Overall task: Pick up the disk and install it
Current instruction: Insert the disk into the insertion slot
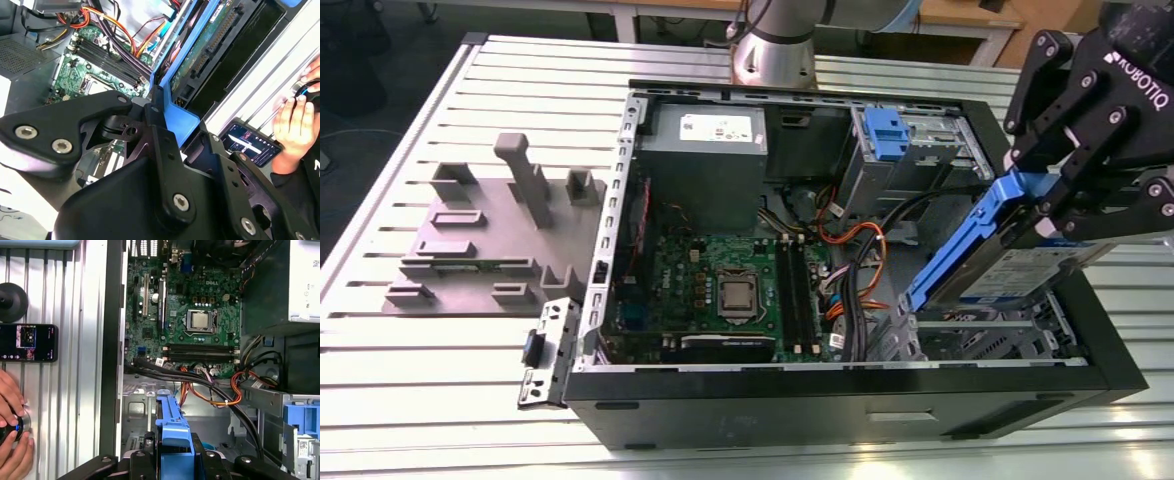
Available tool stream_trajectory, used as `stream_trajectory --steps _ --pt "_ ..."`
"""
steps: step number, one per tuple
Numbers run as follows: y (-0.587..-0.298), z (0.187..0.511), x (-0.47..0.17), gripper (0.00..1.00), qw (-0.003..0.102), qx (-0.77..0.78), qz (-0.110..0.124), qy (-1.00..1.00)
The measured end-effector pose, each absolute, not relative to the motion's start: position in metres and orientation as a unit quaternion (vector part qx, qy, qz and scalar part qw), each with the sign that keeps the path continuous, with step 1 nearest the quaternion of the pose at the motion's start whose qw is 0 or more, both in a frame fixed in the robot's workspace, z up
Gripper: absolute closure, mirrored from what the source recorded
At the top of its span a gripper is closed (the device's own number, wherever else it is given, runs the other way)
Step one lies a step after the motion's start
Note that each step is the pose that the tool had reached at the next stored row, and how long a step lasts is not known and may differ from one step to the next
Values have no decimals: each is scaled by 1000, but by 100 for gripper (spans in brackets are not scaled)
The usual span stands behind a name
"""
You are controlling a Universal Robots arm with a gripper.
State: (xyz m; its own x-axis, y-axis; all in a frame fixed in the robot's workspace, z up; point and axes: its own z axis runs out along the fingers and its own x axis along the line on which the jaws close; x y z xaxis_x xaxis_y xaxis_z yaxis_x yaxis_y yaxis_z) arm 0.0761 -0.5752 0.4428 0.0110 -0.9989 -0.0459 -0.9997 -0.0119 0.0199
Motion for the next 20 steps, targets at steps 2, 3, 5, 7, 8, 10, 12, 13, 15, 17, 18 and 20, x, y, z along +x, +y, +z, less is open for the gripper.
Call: stream_trajectory --steps 2,3,5,7,8,10,12,13,15,17,18,20 --pt "-576 442 76 63 9 -711 23 703" --pt "-576 442 76 63 9 -711 23 703" --pt "-576 441 76 63 9 -711 23 703" --pt "-576 440 76 63 9 -711 23 703" --pt "-576 439 76 63 9 -711 23 703" --pt "-576 439 76 63 9 -710 23 703" --pt "-576 438 76 63 9 -710 23 704" --pt "-576 438 76 63 9 -710 23 704" --pt "-576 436 76 63 9 -710 23 704" --pt "-576 435 76 63 9 -709 23 704" --pt "-576 434 76 63 9 -709 23 705" --pt "-576 433 76 63 9 -709 23 705"
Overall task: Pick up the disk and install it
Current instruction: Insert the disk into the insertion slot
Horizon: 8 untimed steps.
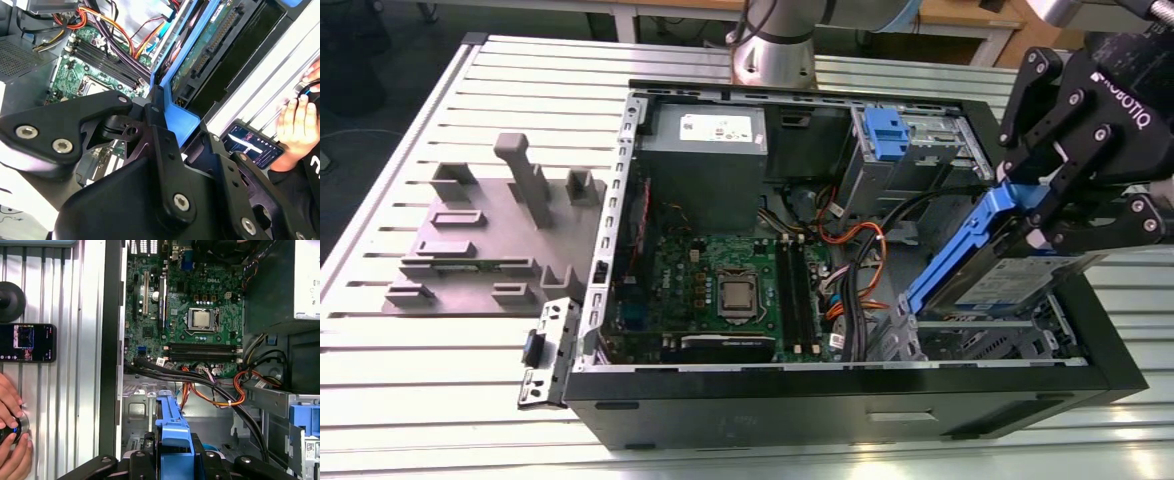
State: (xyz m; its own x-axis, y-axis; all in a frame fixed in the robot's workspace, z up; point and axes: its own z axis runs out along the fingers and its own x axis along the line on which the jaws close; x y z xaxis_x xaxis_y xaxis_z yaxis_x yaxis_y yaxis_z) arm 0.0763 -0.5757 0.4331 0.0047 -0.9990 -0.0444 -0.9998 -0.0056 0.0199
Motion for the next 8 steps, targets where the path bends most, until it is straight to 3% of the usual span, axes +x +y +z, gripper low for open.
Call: stream_trajectory --steps 8 --pt "-576 427 76 63 8 -708 23 706"
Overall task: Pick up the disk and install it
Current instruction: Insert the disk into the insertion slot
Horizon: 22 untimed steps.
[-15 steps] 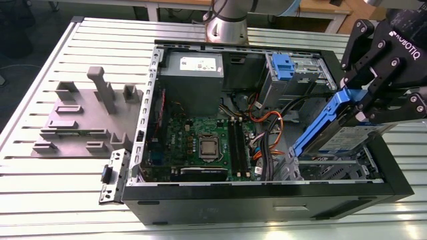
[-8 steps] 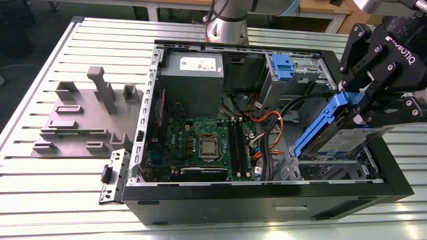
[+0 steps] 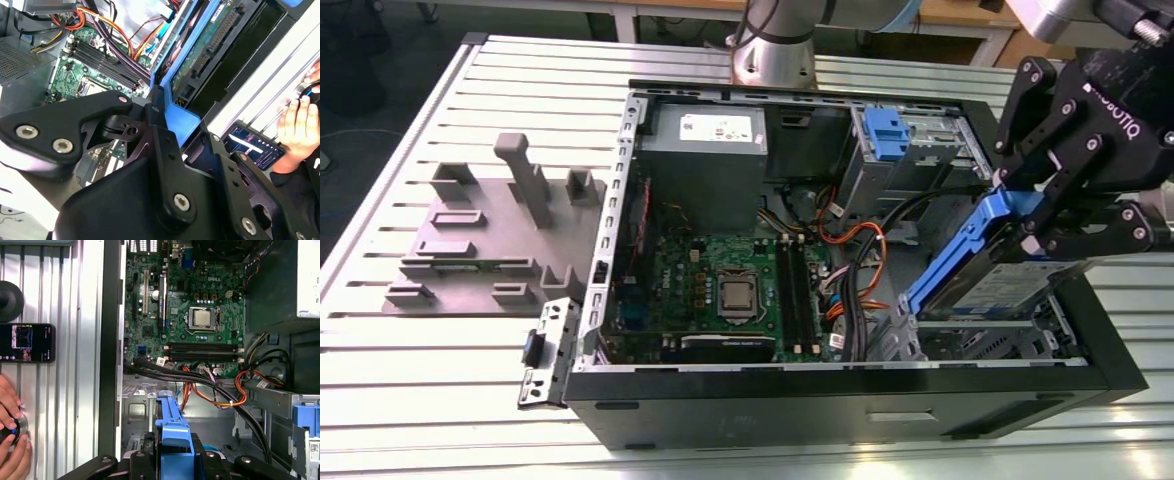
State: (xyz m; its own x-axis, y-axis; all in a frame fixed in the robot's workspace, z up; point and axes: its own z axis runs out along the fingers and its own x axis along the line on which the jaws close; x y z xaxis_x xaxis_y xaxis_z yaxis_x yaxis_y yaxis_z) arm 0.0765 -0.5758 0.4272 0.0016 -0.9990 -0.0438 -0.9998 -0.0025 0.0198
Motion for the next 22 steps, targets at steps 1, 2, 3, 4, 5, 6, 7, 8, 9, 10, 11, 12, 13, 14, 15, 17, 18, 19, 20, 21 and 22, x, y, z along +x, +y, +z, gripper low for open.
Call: stream_trajectory --steps 1,2,3,4,5,6,7,8,9,10,11,12,13,14,15,17,18,19,20,21,22 --pt "-576 427 76 63 8 -708 23 706" --pt "-576 427 76 63 8 -708 23 706" --pt "-576 427 76 63 8 -708 22 706" --pt "-576 427 76 63 8 -708 22 706" --pt "-576 427 76 63 8 -708 22 706" --pt "-576 427 76 63 8 -708 22 706" --pt "-576 426 76 63 8 -708 23 706" --pt "-576 427 76 63 8 -708 22 706" --pt "-576 426 76 63 8 -708 22 706" --pt "-576 426 76 63 8 -708 22 706" --pt "-576 427 76 62 8 -708 22 706" --pt "-576 427 76 62 8 -708 22 706" --pt "-576 426 76 56 8 -708 22 706" --pt "-576 425 76 56 9 -708 22 706" --pt "-576 424 77 50 9 -708 22 706" --pt "-576 420 77 50 9 -708 21 706" --pt "-576 418 76 50 9 -708 21 706" --pt "-576 417 76 50 9 -708 21 706" --pt "-576 415 76 50 9 -708 21 706" --pt "-577 413 76 51 9 -708 21 706" --pt "-577 411 76 51 9 -708 21 706"
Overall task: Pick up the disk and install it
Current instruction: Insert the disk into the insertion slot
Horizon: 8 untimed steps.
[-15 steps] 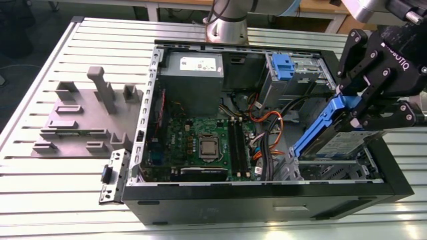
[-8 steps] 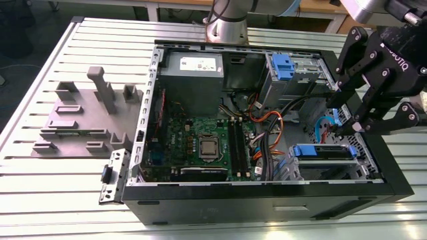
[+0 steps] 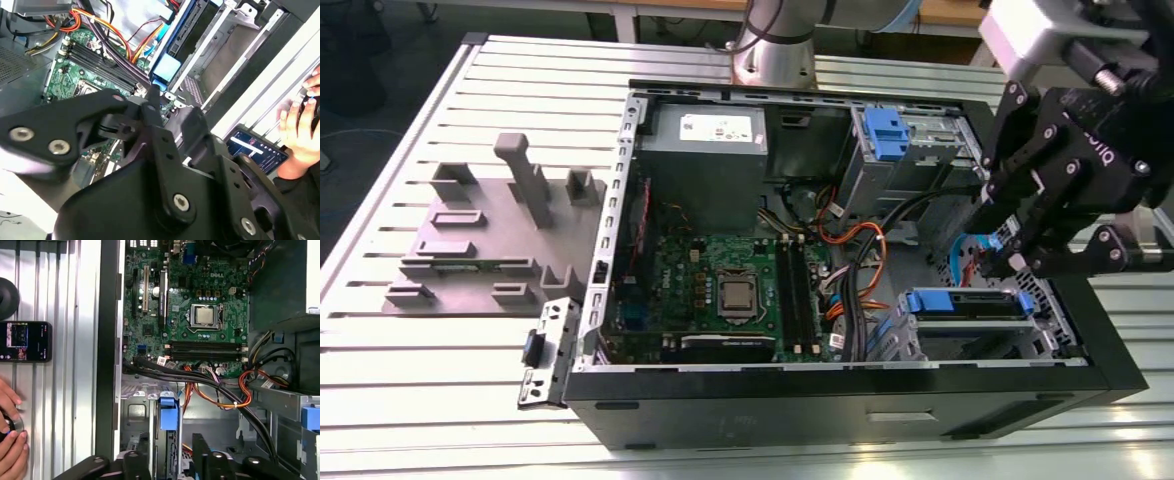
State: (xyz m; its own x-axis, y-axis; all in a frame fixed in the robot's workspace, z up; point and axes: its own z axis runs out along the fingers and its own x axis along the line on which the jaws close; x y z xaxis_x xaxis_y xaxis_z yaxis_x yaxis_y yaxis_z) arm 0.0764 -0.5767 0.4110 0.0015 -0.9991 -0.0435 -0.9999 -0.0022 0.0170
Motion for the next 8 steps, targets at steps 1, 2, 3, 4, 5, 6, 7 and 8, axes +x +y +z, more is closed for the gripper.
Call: stream_trajectory --steps 1,2,3,4,5,6,7,8 --pt "-577 409 76 58 9 -708 21 706" --pt "-577 407 76 58 9 -708 21 706" --pt "-577 406 76 64 9 -708 21 706" --pt "-577 404 76 69 9 -708 21 706" --pt "-577 402 76 69 9 -708 21 706" --pt "-577 400 76 75 9 -708 21 706" --pt "-577 398 76 81 9 -708 21 706" --pt "-577 397 76 81 9 -708 21 706"
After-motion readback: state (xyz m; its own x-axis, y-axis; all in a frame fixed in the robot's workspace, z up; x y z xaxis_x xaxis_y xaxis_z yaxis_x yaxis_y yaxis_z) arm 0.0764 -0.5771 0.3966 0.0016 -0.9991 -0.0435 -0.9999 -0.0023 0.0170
